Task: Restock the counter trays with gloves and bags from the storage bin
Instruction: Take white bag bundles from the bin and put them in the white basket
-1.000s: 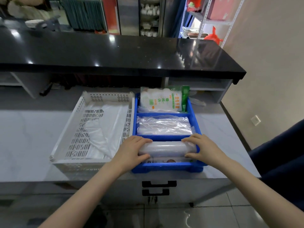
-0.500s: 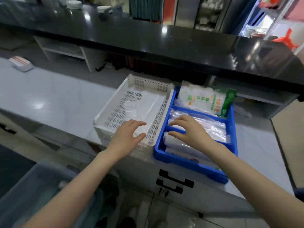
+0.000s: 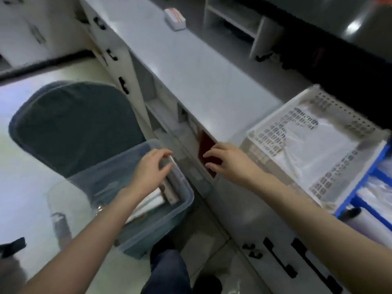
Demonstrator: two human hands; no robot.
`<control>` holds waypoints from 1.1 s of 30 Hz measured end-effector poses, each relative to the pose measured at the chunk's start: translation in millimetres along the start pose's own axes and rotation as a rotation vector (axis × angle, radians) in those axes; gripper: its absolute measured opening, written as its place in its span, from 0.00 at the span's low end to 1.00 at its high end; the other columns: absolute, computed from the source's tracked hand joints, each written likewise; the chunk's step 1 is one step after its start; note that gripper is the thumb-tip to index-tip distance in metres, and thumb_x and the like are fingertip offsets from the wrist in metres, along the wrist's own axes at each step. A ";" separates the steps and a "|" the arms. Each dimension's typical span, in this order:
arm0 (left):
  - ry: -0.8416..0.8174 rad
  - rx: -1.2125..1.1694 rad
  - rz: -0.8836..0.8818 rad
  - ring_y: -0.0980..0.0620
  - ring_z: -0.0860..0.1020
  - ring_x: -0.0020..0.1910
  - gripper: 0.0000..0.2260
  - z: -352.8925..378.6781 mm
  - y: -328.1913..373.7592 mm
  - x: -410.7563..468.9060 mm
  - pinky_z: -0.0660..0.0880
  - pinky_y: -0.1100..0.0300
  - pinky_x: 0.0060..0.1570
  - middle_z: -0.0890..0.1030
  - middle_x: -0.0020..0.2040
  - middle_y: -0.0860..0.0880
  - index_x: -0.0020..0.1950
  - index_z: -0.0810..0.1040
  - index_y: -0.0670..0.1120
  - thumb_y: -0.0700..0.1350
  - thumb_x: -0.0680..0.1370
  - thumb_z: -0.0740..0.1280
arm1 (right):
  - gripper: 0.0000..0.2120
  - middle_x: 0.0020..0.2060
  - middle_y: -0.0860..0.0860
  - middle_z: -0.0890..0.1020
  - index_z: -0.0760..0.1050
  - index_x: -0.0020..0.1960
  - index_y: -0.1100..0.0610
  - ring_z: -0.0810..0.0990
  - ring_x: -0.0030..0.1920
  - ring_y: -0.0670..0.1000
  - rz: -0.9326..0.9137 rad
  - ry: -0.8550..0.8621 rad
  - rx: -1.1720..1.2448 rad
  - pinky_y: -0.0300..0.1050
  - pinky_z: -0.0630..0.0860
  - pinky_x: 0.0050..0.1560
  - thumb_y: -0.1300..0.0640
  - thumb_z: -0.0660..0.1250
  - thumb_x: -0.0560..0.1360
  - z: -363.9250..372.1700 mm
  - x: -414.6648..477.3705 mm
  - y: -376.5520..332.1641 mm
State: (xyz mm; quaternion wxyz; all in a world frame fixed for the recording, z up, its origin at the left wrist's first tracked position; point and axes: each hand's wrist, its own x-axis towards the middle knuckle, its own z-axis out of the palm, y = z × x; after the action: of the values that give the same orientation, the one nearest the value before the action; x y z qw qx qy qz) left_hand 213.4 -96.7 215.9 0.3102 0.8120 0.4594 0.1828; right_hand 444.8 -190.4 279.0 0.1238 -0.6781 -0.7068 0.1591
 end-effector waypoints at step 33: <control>-0.332 0.115 -0.649 0.43 0.73 0.56 0.25 125.9 -399.6 -44.1 0.69 0.50 0.57 0.76 0.56 0.46 0.63 0.76 0.50 0.54 0.68 0.74 | 0.30 0.59 0.55 0.68 0.69 0.64 0.54 0.66 0.60 0.57 -0.172 -0.685 -0.210 0.52 0.57 0.70 0.43 0.72 0.67 468.7 216.0 -53.0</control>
State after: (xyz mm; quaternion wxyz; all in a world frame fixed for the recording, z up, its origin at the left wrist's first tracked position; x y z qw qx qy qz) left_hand 11.3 -22.9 -146.3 0.3763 0.6588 0.6458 -0.0856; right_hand 202.3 -3.1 -139.7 -0.1774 -0.5326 -0.7741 0.2926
